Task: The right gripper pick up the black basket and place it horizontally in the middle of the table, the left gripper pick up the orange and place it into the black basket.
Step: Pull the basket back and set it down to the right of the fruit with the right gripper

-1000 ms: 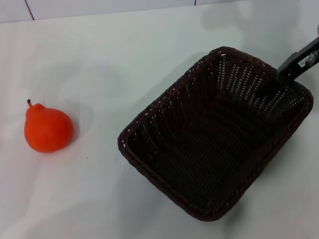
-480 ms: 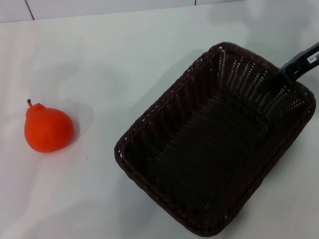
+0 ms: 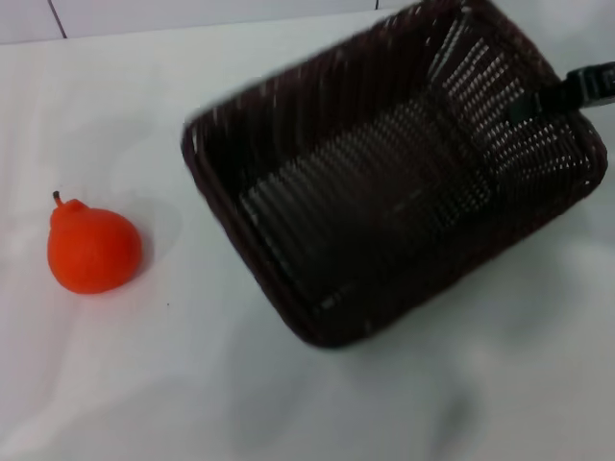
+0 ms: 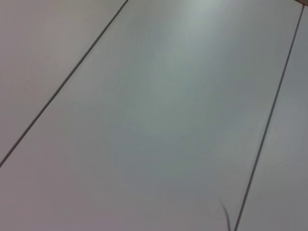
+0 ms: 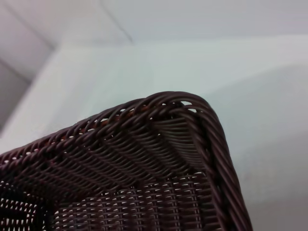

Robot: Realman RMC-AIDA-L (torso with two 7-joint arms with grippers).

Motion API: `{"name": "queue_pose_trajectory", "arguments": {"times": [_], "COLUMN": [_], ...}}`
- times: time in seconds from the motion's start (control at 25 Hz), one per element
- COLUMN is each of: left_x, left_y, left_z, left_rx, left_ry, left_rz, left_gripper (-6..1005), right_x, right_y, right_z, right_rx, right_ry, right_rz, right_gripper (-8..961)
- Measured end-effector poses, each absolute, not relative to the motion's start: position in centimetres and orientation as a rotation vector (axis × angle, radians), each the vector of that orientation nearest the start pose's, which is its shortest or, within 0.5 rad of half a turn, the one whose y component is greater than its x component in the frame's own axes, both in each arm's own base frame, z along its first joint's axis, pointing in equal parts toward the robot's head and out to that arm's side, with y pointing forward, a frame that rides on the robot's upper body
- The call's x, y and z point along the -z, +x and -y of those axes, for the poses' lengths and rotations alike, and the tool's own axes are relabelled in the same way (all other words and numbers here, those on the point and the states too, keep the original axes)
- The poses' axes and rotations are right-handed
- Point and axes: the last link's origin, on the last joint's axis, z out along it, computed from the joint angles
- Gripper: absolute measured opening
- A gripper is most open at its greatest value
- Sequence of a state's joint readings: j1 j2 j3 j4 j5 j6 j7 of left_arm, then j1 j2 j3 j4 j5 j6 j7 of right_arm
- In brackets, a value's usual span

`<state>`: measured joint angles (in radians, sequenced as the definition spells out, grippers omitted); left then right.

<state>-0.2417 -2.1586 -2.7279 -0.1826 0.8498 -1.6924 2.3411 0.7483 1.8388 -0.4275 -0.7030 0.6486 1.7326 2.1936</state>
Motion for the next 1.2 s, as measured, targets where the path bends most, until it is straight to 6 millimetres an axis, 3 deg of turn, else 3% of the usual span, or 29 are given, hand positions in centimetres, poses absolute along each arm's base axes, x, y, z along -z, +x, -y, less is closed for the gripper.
{"name": "queue_pose_trajectory", "arguments": {"times": [0.24, 0.48, 0.8, 1.2], "left_x": [-6.1, -6.3, -6.2, -6.2], "left_y": [-34.9, -34.7, -34.7, -34.8], "left_z": [-24.7, -25.4, -25.7, -25.8], "left_rx": [1.287, 1.276, 1.272, 1.265], "left_ry": [-1.198, -1.224, -1.229, -1.230], "left_rz": [0.596, 0.587, 0.593, 0.601], "left_gripper": [893, 892, 890, 889], "right_x": [-10.6, -8.0, -4.1, -3.3], "right_y": [28.2, 28.7, 28.7, 29.2], "right_z": [-37.2, -37.3, -37.2, -37.2], "right_rx": [-0.337, -0.347, -0.318, -0.335], "right_ry": [2.049, 2.246, 2.322, 2.400], "right_rz": [-2.771, -2.658, -2.536, -2.471], "right_gripper": [145, 150, 155, 180]}}
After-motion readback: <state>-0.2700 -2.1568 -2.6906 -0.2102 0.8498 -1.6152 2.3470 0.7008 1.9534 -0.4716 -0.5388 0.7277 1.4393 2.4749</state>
